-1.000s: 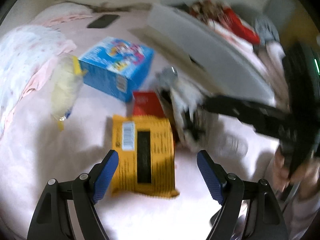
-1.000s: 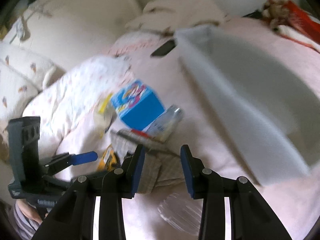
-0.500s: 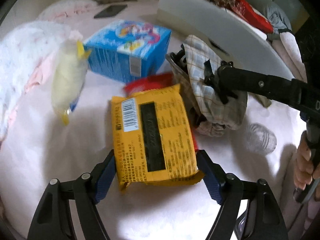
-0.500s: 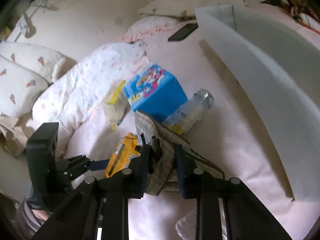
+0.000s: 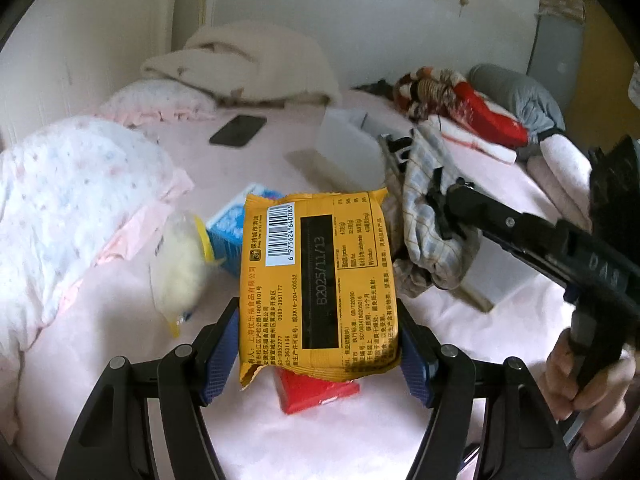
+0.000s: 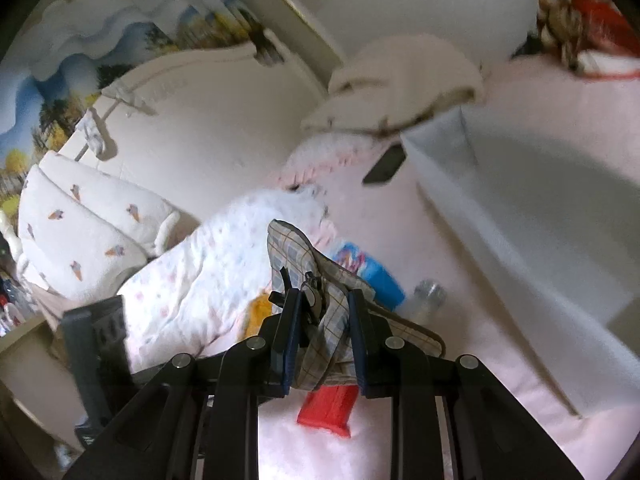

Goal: Organize objects
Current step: 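Grasp the yellow bun bag with the left gripper while the right gripper grasps the plaid pouch, then carry the bun bag and plaid pouch into the white box and open both grippers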

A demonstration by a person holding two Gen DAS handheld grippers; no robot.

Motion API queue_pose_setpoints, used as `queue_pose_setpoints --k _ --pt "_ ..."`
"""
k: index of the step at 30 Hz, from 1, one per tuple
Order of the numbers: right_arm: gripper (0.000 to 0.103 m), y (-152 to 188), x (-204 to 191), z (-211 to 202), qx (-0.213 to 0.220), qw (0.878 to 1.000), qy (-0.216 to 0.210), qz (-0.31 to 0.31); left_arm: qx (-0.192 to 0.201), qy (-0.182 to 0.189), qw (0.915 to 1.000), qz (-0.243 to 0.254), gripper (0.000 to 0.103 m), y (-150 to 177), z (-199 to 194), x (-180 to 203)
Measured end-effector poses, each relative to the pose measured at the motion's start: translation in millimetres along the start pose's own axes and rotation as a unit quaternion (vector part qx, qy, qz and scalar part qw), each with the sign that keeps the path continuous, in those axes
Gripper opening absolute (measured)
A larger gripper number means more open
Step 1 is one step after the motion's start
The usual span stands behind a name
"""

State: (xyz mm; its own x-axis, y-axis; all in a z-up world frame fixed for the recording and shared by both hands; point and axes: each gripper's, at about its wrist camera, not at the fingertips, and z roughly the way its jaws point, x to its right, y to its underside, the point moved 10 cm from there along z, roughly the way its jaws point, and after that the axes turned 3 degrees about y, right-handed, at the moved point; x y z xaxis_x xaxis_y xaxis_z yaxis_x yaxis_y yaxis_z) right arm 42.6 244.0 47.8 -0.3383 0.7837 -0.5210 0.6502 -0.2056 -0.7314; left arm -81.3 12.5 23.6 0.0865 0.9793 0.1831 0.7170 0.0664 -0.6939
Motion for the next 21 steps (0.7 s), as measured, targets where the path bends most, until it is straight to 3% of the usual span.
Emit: queue_pose_setpoints --k 4,13,17,21 --pt "0.024 -16 -10 -20 0.070 0.997 0.015 -0.013 0.006 0.012 0.9999 -0.002 0.069 -16 -1 12" --pt "0.024 -48 1 -73 0.171 0.983 0.068 -0.013 0.041 0.061 0.9957 0.056 0.069 -54 -17 80" --pt "0.024 -64 28 -106 0.214 0.972 0.095 0.010 0.045 0.084 0.9935 0.061 0.069 -62 -21 100" --pt "0.024 -72 65 -112 0.223 0.966 0.123 0.052 0.038 0.100 0.9932 0.045 0.069 -78 -6 114"
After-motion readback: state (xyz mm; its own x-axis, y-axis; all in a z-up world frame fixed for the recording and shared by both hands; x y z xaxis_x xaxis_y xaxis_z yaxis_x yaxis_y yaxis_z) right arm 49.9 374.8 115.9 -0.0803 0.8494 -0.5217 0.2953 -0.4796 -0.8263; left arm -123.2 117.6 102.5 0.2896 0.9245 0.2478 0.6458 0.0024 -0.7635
